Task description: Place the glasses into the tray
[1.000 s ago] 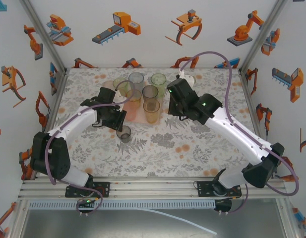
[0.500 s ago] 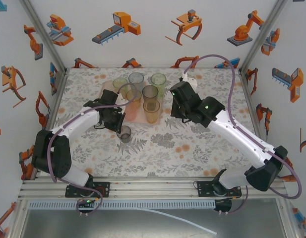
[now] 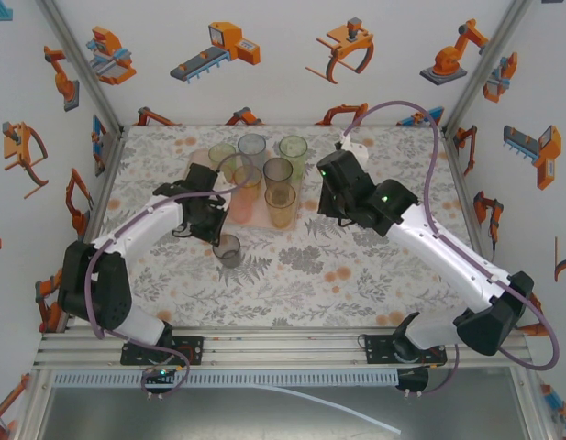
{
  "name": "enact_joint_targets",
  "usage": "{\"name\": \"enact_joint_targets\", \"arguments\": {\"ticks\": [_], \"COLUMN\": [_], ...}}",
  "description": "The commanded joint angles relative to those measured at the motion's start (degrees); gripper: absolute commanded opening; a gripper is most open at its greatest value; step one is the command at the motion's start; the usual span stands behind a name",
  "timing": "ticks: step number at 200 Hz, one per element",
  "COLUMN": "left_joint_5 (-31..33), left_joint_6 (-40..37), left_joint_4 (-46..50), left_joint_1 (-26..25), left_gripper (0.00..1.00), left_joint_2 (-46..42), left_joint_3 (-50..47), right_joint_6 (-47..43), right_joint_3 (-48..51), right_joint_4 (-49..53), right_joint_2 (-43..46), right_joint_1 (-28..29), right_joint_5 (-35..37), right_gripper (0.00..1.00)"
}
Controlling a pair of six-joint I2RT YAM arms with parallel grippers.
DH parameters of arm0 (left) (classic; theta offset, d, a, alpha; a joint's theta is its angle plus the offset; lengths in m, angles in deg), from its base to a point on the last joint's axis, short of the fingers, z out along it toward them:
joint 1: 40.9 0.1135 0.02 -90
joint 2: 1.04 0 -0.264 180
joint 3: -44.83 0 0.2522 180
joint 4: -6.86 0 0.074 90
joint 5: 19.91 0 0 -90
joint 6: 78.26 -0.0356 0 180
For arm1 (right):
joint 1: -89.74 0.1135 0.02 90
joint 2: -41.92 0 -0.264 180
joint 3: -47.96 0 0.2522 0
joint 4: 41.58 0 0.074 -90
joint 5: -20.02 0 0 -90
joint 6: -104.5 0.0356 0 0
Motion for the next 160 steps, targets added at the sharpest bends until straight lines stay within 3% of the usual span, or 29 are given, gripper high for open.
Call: {"name": "enact_joint_targets", "arguments": {"ticks": [1,26,61,105,160], "left_joint_5": [1.23,1.08,5.77,4.99,8.64], "left_joint_6": [-1.4,-2.19,-4.46,-1.96,1.68], "left_joint_4": [7.57,13.32,17.24,14.73,5.76], "left_joint_1": [0.63,5.13,13.29,20.74,22.51], "left_gripper": [0.02,0.04,0.05,0.06,0.06], "left_joint_2": [-4.43,-9.41,-11.72,-4.25,8.51], "left_joint_3": [3.49,6.73,15.65,25.25,32.66], "right_joint_6": [0.8,0.28,-0.77,-2.88,-4.65], "right_joint_3": [0.92,1.49,1.4,-0.07,-0.98], "right_joint_4": [-0.64,-0.62,0.06,-1.09,-1.45], "right_joint_2": [1.68,2.0,1.23,-1.12,-4.18], "right_joint_1": [-0.82,-2.13,-6.23,-10.84,-15.25], "right_joint_5": [1.32,0.59,-2.38,-6.27,-9.65], "right_gripper": [0.33,0.33,0.34,0.33,0.34]}}
